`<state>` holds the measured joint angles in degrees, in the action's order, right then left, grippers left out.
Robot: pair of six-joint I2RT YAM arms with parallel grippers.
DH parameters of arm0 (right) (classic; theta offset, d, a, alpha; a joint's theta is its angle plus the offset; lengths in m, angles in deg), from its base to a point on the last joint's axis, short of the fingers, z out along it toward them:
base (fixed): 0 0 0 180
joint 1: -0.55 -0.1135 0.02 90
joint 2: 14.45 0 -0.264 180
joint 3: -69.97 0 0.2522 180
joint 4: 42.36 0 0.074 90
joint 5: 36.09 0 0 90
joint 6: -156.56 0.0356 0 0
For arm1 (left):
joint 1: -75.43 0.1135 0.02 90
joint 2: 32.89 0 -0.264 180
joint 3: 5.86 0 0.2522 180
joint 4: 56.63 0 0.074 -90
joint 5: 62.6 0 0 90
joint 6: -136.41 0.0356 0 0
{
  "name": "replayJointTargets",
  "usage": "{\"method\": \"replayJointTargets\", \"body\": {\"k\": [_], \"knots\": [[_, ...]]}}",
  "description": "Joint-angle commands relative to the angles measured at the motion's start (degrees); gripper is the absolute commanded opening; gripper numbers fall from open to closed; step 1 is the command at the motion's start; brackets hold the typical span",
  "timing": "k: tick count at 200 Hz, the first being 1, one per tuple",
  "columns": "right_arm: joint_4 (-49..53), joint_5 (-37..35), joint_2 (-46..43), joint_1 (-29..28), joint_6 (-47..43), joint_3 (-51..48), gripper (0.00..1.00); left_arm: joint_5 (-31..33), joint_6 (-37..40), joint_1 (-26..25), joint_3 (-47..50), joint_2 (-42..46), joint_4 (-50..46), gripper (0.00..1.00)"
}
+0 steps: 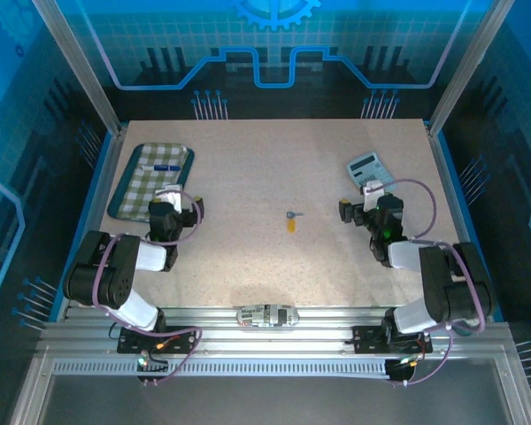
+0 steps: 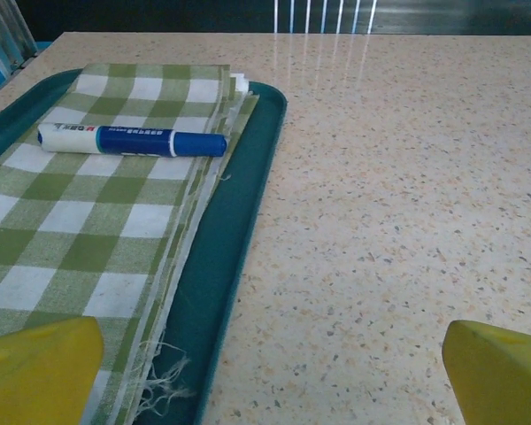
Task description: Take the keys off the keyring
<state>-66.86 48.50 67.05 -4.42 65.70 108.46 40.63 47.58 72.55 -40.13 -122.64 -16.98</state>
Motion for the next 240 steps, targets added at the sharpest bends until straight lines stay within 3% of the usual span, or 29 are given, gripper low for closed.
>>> {"method": "replayJointTargets", "body": {"k": [1, 18, 33, 44, 53, 59, 68, 85, 109, 126, 141, 163, 194, 240], "knots": [[13.2, -2.42, -9.57, -1.51, 3.29, 7.26, 1.0, 2.02, -2.25, 0.62, -3.36, 5.08, -6.81, 0.99], [20.4, 2.48, -13.78, -1.03, 11.32, 10.75, 1.0, 2.97, -2.66, 0.68, -7.5, 9.06, -17.38, 0.99], [25.8, 1.4, -15.07, 0.32, 30.17, 10.95, 1.0, 1.54, -4.02, 0.68, -10.29, 12.51, -24.63, 0.99], [23.28, 11.1, -14.72, 2.73, 35.04, 10.08, 0.97, 3.51, -11.81, 0.68, -12.43, 14.97, -30.75, 0.99], [19.98, 17.41, -13.5, 2.83, 34.61, 10.58, 0.79, 7.37, -23.27, 0.8, -14.52, 15.86, -36.86, 1.0], [22.13, 18.47, -12.65, 2.1, 34.32, 12.26, 0.72, 4.41, -27.98, 1.69, -15.77, 15.88, -39.72, 0.99], [29.16, 17.5, -11.27, 0.36, 33.49, 15.68, 0.71, -4.36, -30.11, 3.22, -16.83, 15.31, -40.08, 0.99], [41.29, 16.55, -7.69, -3.1, 30.24, 22.39, 0.68, -12.6, -34.22, 3.24, -16.41, 14.85, -37.53, 0.96], [52.22, 16.21, -2.37, -7.58, 28.5, 28.8, 0.67, -20.13, -39.98, 2.35, -15.88, 14.75, -38.02, 0.85], [54.06, 19.11, 0.33, -9.55, 26.93, 30.08, 0.55, -24.3, -40.79, -0.23, -16.13, 14.19, -40.77, 0.72], [55.18, 21.21, 2.8, -10.01, 26.65, 31.4, 0.48, -23.41, -39.99, -4.94, -16.63, 13.92, -44.8, 0.64], [59.34, 23.11, 7.79, -11.66, 25.17, 35.55, 0.36, -19.58, -37.93, -12.83, -17.87, 13.47, -50.0, 0.61], [63.39, 23.68, 13.56, -14.08, 23.5, 39.4, 0.35, -13.27, -36.92, -21.46, -19.07, 12.06, -52.28, 0.57], [62.52, 22.32, 19.95, -18.16, 25.65, 40.89, 0.39, -13.72, -37.86, -24.16, -19.65, 10.03, -52.42, 0.57]]}}
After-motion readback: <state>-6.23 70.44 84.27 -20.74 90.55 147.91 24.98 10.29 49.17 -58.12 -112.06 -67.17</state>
